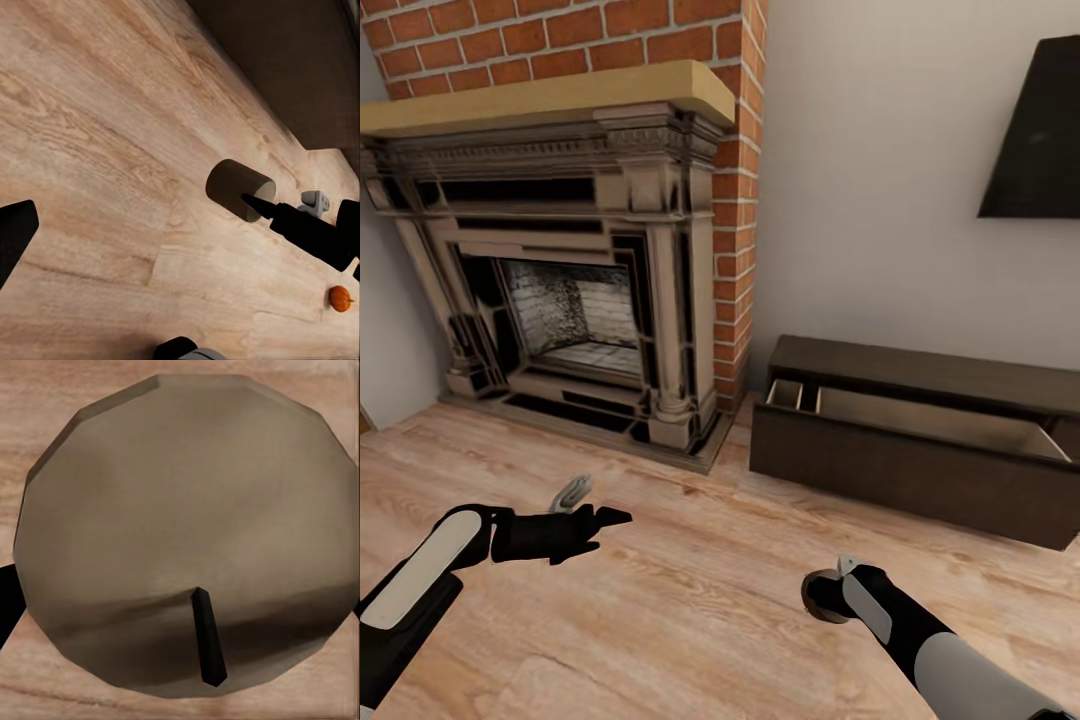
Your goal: Place each of the two pumpkins and all three candles from the living room inside a cabinet in the living room (use any cabinet), then make sure every cabinet is closed, and position the cauldron so it is next to a table in the living room.
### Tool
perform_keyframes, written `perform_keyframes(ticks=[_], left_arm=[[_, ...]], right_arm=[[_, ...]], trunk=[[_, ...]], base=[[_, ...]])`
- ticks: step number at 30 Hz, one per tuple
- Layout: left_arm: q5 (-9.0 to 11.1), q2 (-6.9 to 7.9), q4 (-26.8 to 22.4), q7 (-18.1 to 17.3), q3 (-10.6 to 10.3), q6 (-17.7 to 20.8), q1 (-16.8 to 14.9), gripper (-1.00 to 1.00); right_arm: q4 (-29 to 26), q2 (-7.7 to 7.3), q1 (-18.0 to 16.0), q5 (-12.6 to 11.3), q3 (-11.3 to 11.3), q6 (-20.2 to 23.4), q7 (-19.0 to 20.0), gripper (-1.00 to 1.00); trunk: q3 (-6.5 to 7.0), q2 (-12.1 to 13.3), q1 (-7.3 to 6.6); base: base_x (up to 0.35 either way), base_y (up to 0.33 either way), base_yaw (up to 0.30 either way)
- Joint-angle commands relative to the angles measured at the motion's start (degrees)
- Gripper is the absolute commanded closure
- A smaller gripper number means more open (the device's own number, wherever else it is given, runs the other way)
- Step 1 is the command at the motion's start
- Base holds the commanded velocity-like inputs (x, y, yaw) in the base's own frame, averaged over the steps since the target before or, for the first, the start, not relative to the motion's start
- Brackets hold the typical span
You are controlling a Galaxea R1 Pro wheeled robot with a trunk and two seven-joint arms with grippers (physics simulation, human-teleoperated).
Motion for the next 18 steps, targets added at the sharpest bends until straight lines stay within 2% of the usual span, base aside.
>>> perform_keyframes(ticks=[1, 18], left_arm=[[0.6, -0.08, -0.2, 0.5, -0.1, 0.0, 0.0, -1.0], [0.6, -0.61, -0.5, 0.7, -0.1, -0.1, 0.0, -1.0]], right_arm=[[-0.1, -0.07, -0.1, -0.6, 0.5, 0.1, -0.5, 1.0], [-0.2, -0.17, -0.1, -0.7, 0.4, 0.7, -0.3, 1.0]], trunk=[[0.13, 0.0, -0.04], [3.15, 0.2, -0.48]], base=[[0.0, -0.004, -0.256], [0.0, 0.0, -0.239]])
